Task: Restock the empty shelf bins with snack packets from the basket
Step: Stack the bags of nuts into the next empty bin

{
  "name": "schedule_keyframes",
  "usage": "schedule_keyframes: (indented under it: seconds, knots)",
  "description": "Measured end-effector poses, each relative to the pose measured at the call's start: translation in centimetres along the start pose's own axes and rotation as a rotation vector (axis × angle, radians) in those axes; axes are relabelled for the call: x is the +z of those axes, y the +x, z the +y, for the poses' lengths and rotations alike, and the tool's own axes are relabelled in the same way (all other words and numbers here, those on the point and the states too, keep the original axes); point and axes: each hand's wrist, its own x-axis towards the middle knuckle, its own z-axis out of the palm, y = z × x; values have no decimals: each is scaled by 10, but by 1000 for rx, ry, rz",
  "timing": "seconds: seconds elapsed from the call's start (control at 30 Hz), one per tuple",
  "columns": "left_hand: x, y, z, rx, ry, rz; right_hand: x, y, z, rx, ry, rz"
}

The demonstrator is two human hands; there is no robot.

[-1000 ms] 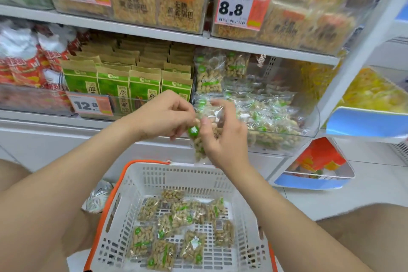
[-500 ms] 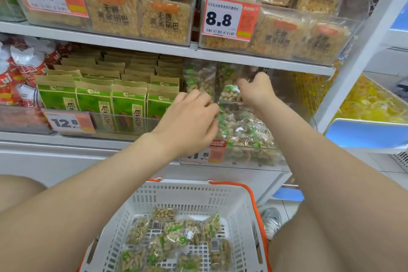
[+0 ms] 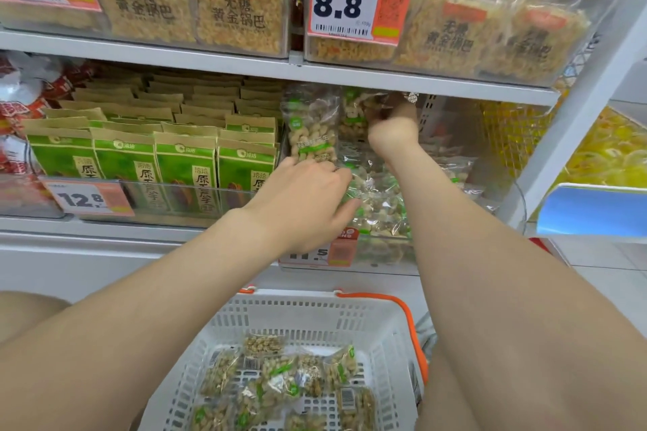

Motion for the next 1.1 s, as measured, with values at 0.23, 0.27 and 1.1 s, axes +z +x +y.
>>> schedule_keyframes:
  seconds: [0.23,0.27,1.1]
  knots:
    - [4,-10,-6,7,-33,-16,-11,-23,9,39,-255,84]
    - [3,-12,-6,8,-35,-19,-12,-28,9,38,-311,91]
    - [13,-108,-26,-547,-190,-318,-4,-263,35,-1006,-709,-710]
